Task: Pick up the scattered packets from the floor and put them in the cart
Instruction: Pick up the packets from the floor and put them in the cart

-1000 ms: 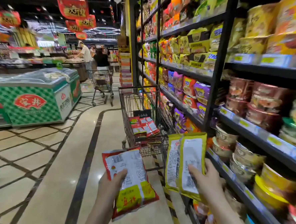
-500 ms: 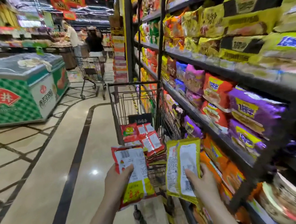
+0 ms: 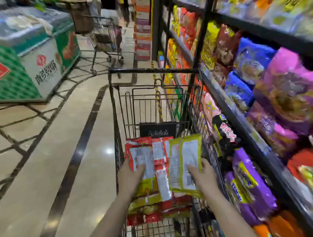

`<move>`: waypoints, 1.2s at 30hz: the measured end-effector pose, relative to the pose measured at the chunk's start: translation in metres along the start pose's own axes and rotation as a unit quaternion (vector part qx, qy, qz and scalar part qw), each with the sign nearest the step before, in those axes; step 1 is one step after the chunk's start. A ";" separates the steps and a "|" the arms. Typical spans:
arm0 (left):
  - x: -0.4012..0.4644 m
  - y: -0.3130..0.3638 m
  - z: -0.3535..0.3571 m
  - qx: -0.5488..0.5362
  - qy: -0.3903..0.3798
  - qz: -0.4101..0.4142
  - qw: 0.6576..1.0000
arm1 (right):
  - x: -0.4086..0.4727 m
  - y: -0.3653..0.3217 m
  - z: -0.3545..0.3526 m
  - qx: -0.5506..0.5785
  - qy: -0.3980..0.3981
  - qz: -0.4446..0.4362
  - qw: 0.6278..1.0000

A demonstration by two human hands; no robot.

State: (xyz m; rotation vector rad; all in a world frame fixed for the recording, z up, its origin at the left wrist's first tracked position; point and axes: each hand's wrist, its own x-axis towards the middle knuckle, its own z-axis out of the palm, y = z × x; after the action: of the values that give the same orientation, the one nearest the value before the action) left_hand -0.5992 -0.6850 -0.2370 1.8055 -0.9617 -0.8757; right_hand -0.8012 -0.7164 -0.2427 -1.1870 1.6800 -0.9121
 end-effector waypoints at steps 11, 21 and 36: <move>0.222 -0.065 0.076 0.037 -0.005 -0.138 0.990 | 0.233 0.037 0.112 -0.125 -0.115 0.121 0.978; 0.279 -0.118 0.099 0.194 0.003 -0.144 0.970 | 0.297 0.082 0.138 -0.261 -0.102 0.150 0.948; 0.282 -0.125 0.100 0.290 -0.018 -0.142 0.946 | 0.288 0.074 0.133 -0.241 -0.119 0.152 0.951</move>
State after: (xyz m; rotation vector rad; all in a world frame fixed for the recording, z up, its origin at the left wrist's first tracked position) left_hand -0.5269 -0.9306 -0.4355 2.4872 -1.0732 -0.8532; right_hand -0.7526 -0.9820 -0.4247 -1.2404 1.8696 -0.1580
